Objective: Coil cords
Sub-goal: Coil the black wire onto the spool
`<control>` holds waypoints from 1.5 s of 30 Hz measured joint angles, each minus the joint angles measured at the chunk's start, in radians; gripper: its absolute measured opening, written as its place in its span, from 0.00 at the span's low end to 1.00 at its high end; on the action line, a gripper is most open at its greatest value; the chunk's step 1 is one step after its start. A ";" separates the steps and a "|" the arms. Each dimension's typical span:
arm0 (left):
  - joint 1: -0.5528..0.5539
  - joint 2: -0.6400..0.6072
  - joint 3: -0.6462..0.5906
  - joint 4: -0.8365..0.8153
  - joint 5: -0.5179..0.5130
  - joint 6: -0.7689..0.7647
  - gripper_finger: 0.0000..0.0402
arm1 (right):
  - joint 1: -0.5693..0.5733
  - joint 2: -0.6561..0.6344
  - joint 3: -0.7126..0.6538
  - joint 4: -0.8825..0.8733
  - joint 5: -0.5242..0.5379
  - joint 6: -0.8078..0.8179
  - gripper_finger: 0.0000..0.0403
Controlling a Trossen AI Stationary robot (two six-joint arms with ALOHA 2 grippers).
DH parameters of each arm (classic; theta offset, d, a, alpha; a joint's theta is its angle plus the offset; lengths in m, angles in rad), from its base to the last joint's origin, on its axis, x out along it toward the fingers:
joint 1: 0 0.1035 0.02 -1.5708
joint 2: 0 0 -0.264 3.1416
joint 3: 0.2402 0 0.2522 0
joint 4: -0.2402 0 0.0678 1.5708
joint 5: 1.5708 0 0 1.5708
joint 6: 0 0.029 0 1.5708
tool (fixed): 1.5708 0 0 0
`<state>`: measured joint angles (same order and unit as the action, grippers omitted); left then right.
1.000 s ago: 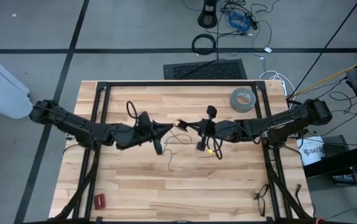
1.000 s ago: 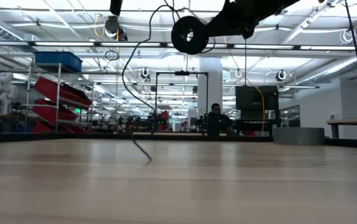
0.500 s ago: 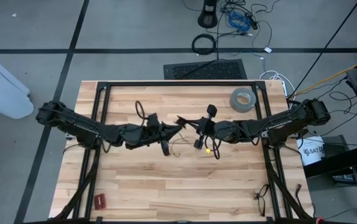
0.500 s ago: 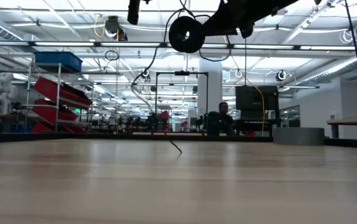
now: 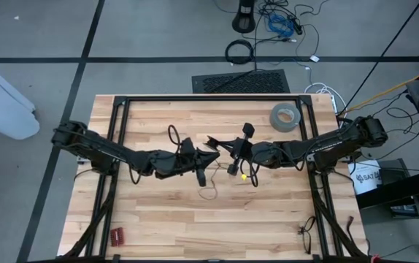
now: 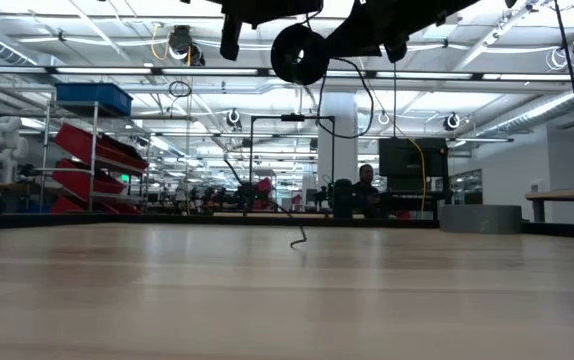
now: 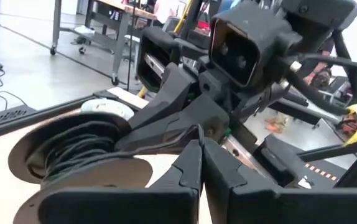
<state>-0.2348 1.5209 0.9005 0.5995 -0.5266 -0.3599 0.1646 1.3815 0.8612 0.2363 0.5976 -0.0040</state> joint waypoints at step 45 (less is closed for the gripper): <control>-0.081 0.101 -0.016 -0.052 -0.023 0.007 0.27 | 0.031 -0.140 0.000 0.013 -0.116 0.040 0.00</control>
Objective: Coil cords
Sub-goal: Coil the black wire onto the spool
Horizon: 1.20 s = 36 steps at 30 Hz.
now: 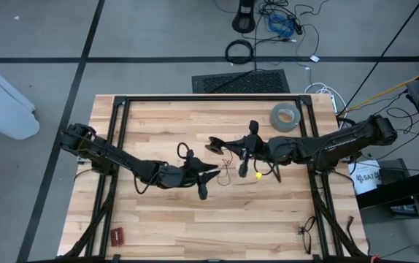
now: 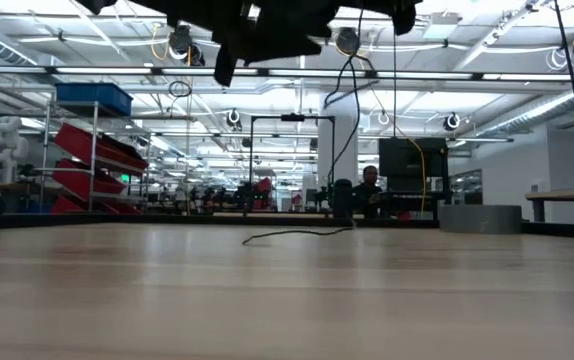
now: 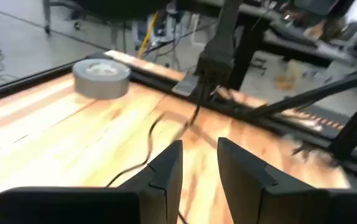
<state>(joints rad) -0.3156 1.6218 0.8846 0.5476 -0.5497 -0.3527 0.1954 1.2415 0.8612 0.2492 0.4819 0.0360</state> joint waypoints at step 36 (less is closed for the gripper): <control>-0.103 0.021 -0.016 0.043 -0.052 0.517 0.27 | -0.049 -0.094 0.000 -0.015 -0.253 -0.046 0.00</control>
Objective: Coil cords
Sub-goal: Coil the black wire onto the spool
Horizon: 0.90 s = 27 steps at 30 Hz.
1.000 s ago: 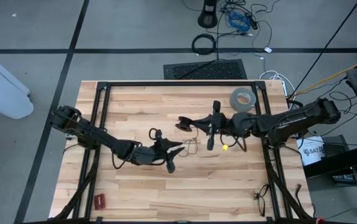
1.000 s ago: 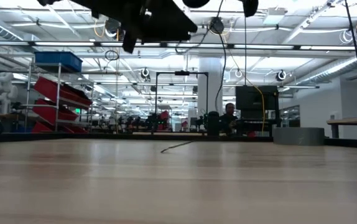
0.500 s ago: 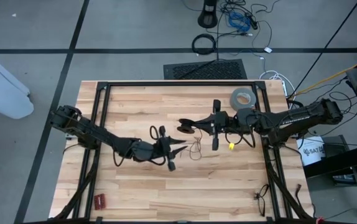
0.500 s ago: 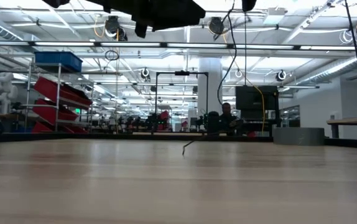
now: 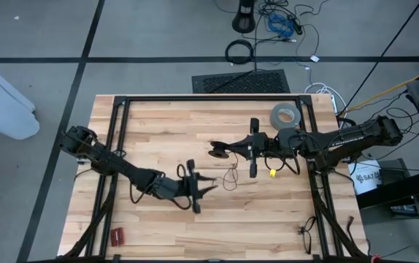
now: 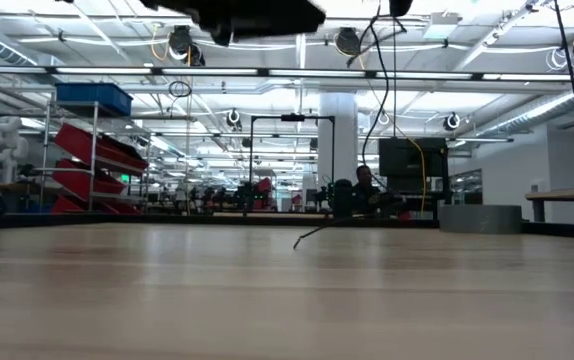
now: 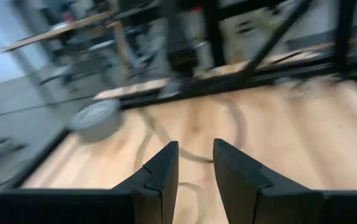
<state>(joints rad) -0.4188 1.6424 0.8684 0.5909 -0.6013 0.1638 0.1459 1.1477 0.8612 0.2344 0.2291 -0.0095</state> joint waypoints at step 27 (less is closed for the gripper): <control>-0.077 0.057 0.019 0.108 0.032 0.344 0.27 | 0.046 0.000 0.000 0.058 -0.024 0.032 0.00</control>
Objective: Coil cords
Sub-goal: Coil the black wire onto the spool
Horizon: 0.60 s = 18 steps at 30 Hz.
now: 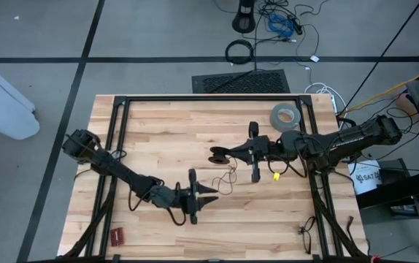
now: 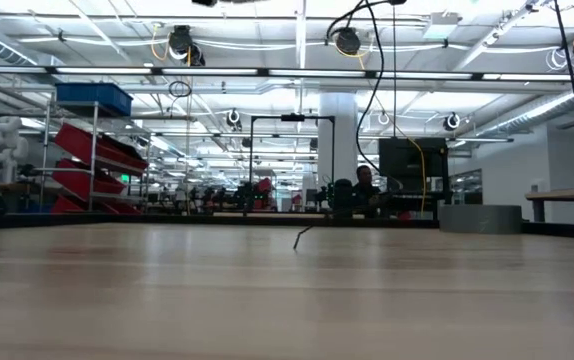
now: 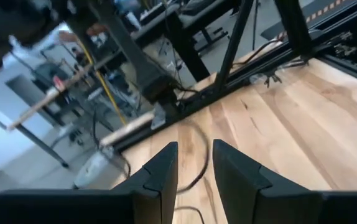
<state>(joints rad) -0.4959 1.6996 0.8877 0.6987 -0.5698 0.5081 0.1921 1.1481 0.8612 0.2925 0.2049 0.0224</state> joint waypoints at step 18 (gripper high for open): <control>-0.010 -0.003 0.037 0.222 -0.079 -0.054 0.27 | 0.003 0.000 0.000 0.034 -0.002 0.002 0.00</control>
<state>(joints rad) -0.5060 1.6967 0.9245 0.9209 -0.6486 0.4542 0.1947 1.1481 0.8612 0.3264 0.2028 0.0246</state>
